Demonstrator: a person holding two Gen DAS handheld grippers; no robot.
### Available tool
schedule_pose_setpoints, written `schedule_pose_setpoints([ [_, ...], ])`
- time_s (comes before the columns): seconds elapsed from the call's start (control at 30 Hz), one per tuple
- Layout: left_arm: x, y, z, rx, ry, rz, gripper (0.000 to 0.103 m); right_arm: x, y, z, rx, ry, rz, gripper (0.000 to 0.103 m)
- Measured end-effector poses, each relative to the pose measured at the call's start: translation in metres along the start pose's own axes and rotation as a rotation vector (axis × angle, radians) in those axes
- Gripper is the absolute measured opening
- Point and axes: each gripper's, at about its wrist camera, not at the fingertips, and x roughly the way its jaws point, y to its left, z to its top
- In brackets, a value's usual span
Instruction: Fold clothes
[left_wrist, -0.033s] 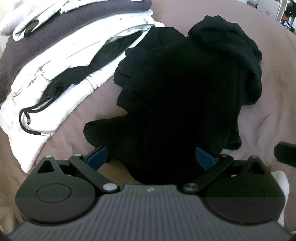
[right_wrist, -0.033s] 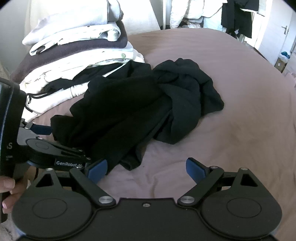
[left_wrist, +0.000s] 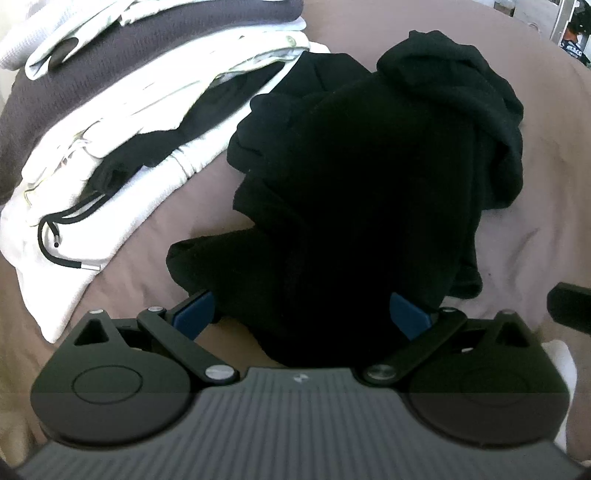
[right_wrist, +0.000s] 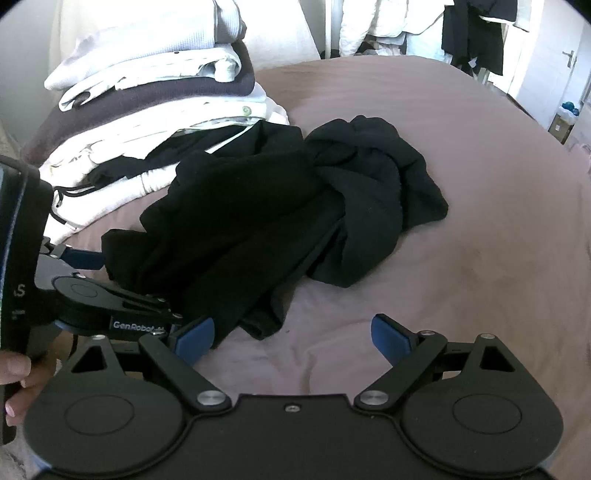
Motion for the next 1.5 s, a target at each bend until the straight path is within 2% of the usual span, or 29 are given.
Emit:
schedule_pose_setpoints([
  [0.4, 0.005, 0.004, 0.005, -0.018, 0.028, -0.013, 0.103, 0.005, -0.001, 0.001, -0.013, 0.008, 0.007, 0.094],
  [0.83, 0.009, 0.009, 0.005, -0.007, 0.022, -0.014, 0.103, 0.012, -0.005, -0.005, -0.005, 0.013, 0.001, 0.094],
  [1.5, 0.012, 0.007, 0.005, 0.002, 0.024, -0.009, 0.103, 0.014, -0.009, 0.002, 0.003, 0.028, 0.001, 0.094],
])
